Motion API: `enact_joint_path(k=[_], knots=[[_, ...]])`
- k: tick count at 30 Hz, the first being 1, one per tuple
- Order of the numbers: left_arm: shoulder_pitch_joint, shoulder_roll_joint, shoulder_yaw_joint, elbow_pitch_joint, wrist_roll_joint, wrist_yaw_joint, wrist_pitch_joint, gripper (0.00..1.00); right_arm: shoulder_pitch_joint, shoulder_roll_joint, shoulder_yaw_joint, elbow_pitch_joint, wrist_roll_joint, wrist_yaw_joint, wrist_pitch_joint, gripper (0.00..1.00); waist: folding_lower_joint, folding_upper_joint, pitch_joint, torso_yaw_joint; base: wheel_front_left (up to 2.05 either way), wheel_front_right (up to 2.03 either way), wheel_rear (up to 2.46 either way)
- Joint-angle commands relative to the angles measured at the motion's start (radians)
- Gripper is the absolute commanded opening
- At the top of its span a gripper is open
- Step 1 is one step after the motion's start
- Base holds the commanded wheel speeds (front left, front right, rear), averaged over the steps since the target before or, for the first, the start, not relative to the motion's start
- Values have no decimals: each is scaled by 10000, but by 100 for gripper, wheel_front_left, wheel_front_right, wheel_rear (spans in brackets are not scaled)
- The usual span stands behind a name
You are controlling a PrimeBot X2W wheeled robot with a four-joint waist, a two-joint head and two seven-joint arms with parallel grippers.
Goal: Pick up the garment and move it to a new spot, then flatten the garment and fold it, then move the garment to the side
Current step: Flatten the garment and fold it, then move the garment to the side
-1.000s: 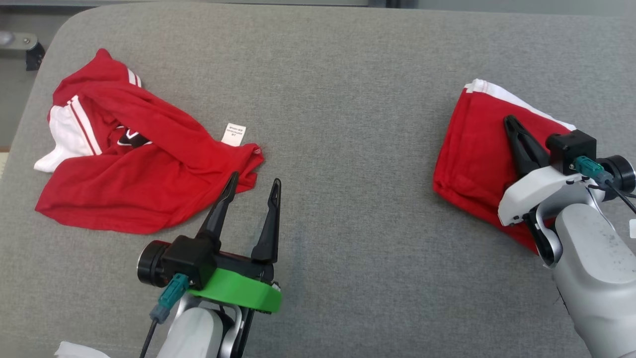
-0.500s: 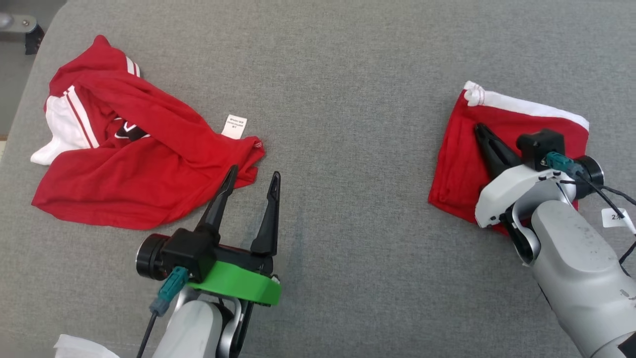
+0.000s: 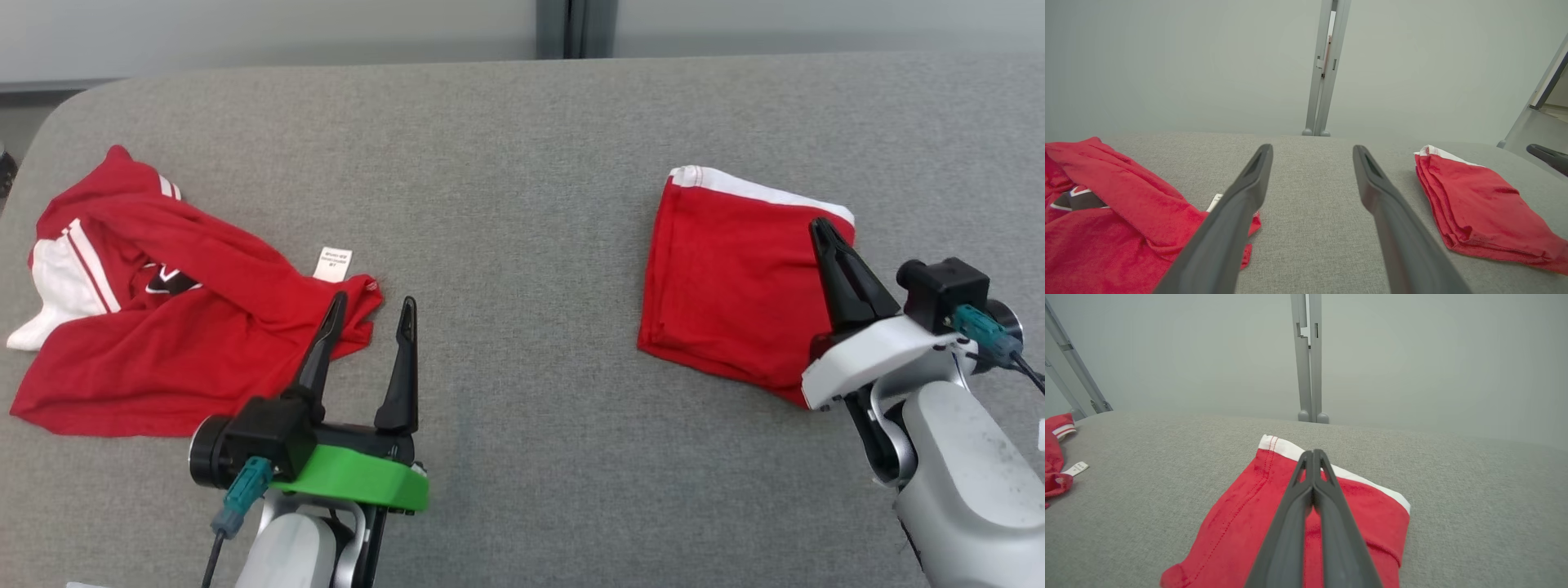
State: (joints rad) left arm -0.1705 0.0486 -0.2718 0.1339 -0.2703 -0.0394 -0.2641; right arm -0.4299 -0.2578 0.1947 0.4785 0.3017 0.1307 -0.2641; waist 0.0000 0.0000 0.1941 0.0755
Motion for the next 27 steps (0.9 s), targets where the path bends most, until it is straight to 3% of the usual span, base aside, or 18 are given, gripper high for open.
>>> enact_joint_path(k=[1,2,3,4,16,23,27], knots=[[192,36,94,-42,25,-8,-3,100,389,139,-186,-248,11,0,-3,0,0,0,-569,-579,0,0,0],[251,36,147,-45,40,-18,-3,100,596,211,-416,-514,36,0,-3,0,0,0,-634,-668,0,0,0],[284,38,198,-46,53,-27,-3,100,771,260,-613,-727,17,0,-2,44,0,0,-690,-737,0,0,0],[319,36,246,-48,66,-39,-3,100,1046,335,-799,-899,-23,0,0,100,0,0,-744,-806,0,0,0],[856,38,543,174,94,-169,-3,100,2457,1093,-1523,-1518,-782,0,-3,100,0,0,-1153,-1236,0,0,0],[784,36,562,220,139,-254,-3,100,2255,1101,-1576,-1197,-863,0,-2,100,0,0,-1021,-1183,0,0,0],[623,36,372,243,176,-289,-3,100,1843,940,-1522,-351,-783,0,-3,100,0,0,-748,-1026,0,0,0]])
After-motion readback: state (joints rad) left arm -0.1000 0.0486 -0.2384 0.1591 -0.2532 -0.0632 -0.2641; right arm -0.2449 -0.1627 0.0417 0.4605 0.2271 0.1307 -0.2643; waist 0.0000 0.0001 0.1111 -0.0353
